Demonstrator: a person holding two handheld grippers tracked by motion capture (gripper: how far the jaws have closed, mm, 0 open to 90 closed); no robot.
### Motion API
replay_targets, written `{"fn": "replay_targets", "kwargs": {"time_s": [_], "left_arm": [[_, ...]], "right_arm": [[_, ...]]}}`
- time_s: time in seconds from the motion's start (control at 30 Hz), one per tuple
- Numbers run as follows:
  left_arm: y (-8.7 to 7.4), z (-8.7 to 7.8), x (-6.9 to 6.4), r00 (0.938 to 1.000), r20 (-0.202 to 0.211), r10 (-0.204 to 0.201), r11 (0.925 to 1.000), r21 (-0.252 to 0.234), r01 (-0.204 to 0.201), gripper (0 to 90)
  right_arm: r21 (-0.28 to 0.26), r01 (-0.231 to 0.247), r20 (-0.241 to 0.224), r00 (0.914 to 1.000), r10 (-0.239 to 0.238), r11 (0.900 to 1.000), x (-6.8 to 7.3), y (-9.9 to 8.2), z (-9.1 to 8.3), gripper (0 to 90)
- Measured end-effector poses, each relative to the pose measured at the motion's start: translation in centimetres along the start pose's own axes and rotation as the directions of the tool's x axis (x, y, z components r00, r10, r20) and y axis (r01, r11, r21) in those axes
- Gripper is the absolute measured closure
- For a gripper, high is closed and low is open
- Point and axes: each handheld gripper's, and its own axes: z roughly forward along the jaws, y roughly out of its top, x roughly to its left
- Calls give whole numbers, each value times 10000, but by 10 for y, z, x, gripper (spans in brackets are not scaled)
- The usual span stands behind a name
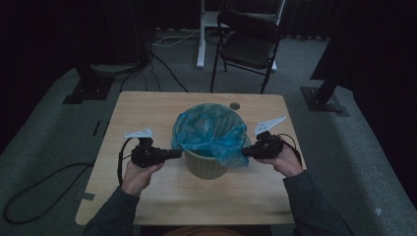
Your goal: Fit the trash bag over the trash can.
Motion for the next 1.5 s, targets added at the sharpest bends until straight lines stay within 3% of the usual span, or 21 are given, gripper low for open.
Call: {"fn": "replay_targets", "kwargs": {"time_s": [0.2, 0.27, 0.37, 0.53, 0.77, 0.97, 1.0, 1.07, 1.1, 1.17, 1.3, 1.33, 1.37, 1.5], "left_arm": [[-3, 0, 3, 9999, -120, -63, 10000, 53, 64, 895], [-4, 3, 2, 9999, -116, -56, 9999, 117, 58, 895], [-5, 7, 2, 10000, -84, -41, 9997, 234, 43, 895], [-8, 13, 4, 9998, -203, 20, 9986, 524, -9, 895], [-12, 18, 11, 9988, -458, -197, 9971, 721, 230, 896], [-12, 19, 13, 9972, -660, -343, 9968, 694, 389, 895], [-11, 17, 11, 9980, -520, -353, 9977, 559, 382, 895], [-11, 16, 9, 9988, -363, -344, 9984, 426, 359, 895], [-11, 16, 7, 9991, -331, -255, 9988, 413, 268, 895], [-10, 15, 5, 9993, -354, -90, 9989, 456, 106, 895], [-12, 16, 9, 9985, -528, -140, 9980, 603, 172, 895], [-14, 18, 15, 9971, -685, -339, 9970, 670, 385, 895], [-16, 18, 17, 9963, -763, -399, 9964, 717, 454, 894], [-17, 19, 21, 9946, -901, -524, 9963, 635, 583, 893]], "right_arm": [[248, -303, 510, 9983, 290, 9992, -8, -6, 2, 900], [270, -400, 485, 9981, 386, 9988, -10, -7, 2, 900], [205, -430, 324, 9986, 423, 9989, -9, -9, 3, 900], [67, -97, 1, 10000, 97, 9999, -1, -5, 5, 879], [-400, -76, -401, 9992, 59, 9992, -1, -5, 0, 861], [-264, 109, -582, 9982, -124, 9996, 2, -6, 1, 900], [145, 114, -275, 9996, -110, 9998, 2, -7, 4, 900], [308, 116, -131, 9999, -112, 9995, 2, -7, 6, 900], [748, 0, 346, 9994, -26, 9972, -2, -10, 10, 900], [823, -127, 458, 9989, 90, 9965, -5, -11, 11, 900], [683, -469, 553, 9975, 432, 9966, -11, -14, 10, 900], [634, -544, 591, 9970, 507, 9965, -11, -15, 9, 900], [322, -490, 540, 9974, 472, 9983, -10, -15, 4, 897], [-756, -75, 403, 9991, 106, 9971, -5, -11, -13, 682]]}}
